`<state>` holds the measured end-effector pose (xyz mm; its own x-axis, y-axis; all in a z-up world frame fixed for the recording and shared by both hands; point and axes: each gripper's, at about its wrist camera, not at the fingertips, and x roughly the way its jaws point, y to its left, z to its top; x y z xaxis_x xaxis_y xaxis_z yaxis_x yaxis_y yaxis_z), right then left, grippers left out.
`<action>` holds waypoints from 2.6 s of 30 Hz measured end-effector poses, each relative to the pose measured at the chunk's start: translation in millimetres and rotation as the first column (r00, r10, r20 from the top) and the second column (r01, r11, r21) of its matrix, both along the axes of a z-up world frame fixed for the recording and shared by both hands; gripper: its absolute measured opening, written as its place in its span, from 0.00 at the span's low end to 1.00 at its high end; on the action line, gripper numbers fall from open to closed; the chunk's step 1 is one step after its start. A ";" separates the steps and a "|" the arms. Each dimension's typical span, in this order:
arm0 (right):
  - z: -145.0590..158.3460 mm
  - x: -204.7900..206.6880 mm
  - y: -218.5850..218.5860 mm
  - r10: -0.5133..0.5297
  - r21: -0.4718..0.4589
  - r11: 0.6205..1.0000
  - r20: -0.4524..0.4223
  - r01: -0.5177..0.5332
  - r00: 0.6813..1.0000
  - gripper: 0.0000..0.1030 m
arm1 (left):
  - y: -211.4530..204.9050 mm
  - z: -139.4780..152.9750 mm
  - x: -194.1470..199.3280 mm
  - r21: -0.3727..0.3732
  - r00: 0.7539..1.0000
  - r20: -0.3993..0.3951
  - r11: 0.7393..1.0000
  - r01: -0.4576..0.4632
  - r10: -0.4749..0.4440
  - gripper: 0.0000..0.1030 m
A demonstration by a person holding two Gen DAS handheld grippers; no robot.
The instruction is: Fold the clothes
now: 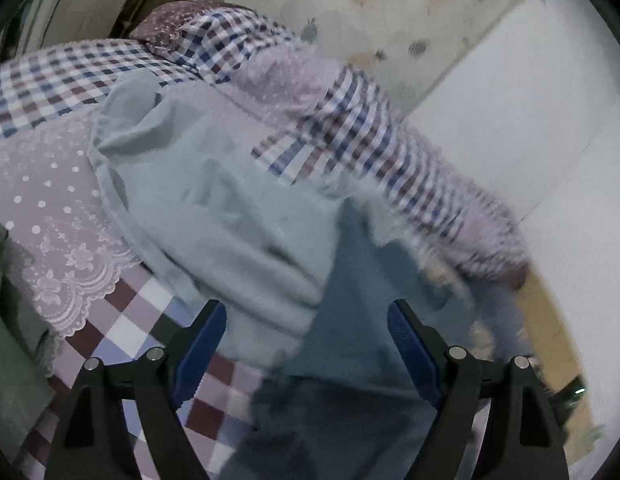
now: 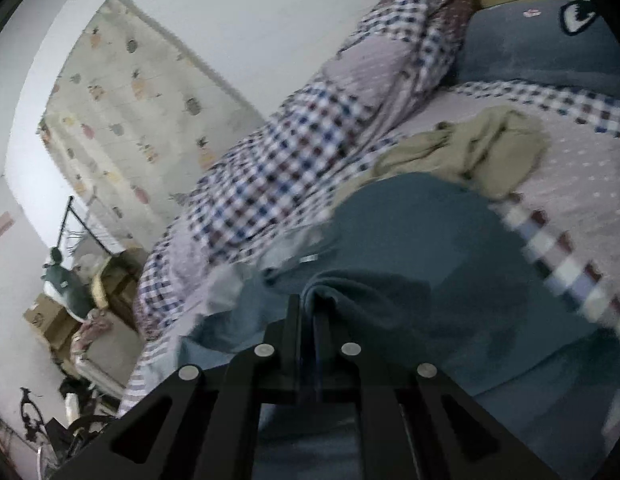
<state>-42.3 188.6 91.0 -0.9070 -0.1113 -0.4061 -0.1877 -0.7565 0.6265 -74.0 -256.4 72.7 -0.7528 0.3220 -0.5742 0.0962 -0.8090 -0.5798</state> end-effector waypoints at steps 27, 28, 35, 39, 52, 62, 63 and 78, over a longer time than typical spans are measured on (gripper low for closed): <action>-62.7 22.5 56.7 0.154 -0.192 0.974 0.176 -0.119 0.972 0.20 | 154.7 -42.1 14.4 -0.714 0.924 0.126 0.614 0.337 -0.361 0.61; -62.9 22.4 57.1 0.152 -0.194 0.974 0.177 -0.117 0.972 0.20 | 155.5 -45.9 12.2 -0.719 0.924 0.134 0.607 0.339 -0.357 0.55; -63.7 19.8 53.0 0.164 -0.197 0.972 0.187 -0.127 0.969 0.21 | 140.8 -58.4 -7.5 -0.692 0.958 0.134 0.668 0.273 -0.253 0.08; -63.0 19.2 49.8 0.193 -0.173 0.972 0.223 -0.156 0.955 0.38 | 95.8 -45.1 -13.7 -0.521 0.992 0.070 0.844 0.126 -0.105 0.08; -37.8 10.2 82.6 0.189 0.026 0.977 0.332 -0.210 0.924 0.58 | 74.4 -67.9 -23.0 -0.457 0.988 0.154 0.885 0.096 -0.027 0.05; -45.3 -53.8 73.2 0.213 0.214 0.924 0.399 -0.316 0.892 0.57 | 71.9 -68.7 -24.5 -0.427 0.987 0.157 0.900 0.083 -0.017 0.05; -46.2 -60.1 68.7 0.222 0.236 0.910 0.420 -0.342 0.880 0.46 | 71.9 -68.7 -24.4 -0.427 0.988 0.156 0.901 0.083 -0.017 0.05; -4.7 -30.1 112.7 0.081 0.246 0.961 0.174 -0.123 0.981 0.04 | 69.6 -67.3 -23.8 -0.408 0.989 0.147 0.910 0.068 -0.007 0.05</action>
<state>-72.3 301.2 86.3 -0.8163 -0.0738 -0.5729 -0.1832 -0.9075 0.3780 -97.7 -186.7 5.5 -0.6474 0.0611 -0.7597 0.1164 -0.9772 -0.1778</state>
